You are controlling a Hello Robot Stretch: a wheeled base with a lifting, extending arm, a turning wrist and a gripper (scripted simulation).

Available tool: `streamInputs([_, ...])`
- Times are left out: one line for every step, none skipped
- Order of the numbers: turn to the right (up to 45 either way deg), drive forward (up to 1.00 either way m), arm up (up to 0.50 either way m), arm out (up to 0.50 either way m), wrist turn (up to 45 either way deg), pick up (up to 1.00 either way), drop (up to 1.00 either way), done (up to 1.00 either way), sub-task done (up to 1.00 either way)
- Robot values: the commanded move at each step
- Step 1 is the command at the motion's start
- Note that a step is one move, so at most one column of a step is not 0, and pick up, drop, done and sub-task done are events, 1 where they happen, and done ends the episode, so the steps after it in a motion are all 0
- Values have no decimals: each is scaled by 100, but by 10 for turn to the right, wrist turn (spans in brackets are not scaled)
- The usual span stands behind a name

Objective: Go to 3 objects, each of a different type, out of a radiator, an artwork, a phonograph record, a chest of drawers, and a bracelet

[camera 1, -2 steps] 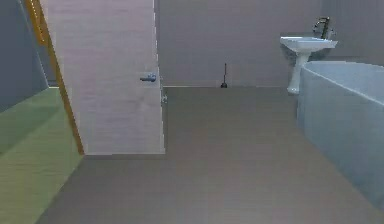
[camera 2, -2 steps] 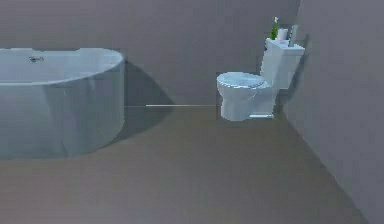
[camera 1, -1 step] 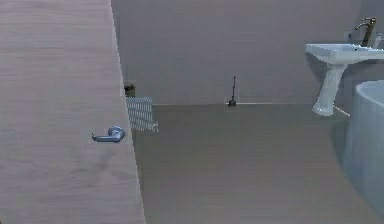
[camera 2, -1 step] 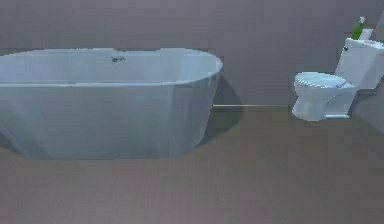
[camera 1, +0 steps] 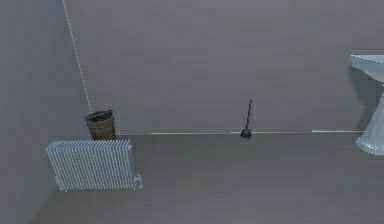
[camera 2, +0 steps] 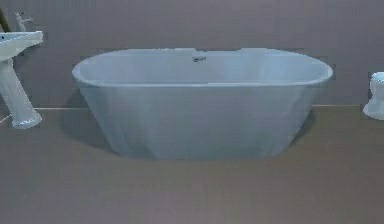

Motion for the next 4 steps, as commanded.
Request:
streamInputs([0,15,0,0,0,0,0,0,0])
streamInputs([-120,0,0,0,0,0,0,0,0])
streamInputs([0,60,0,0,0,0,0,0,0])
streamInputs([-330,0,0,0,0,0,0,0,0])
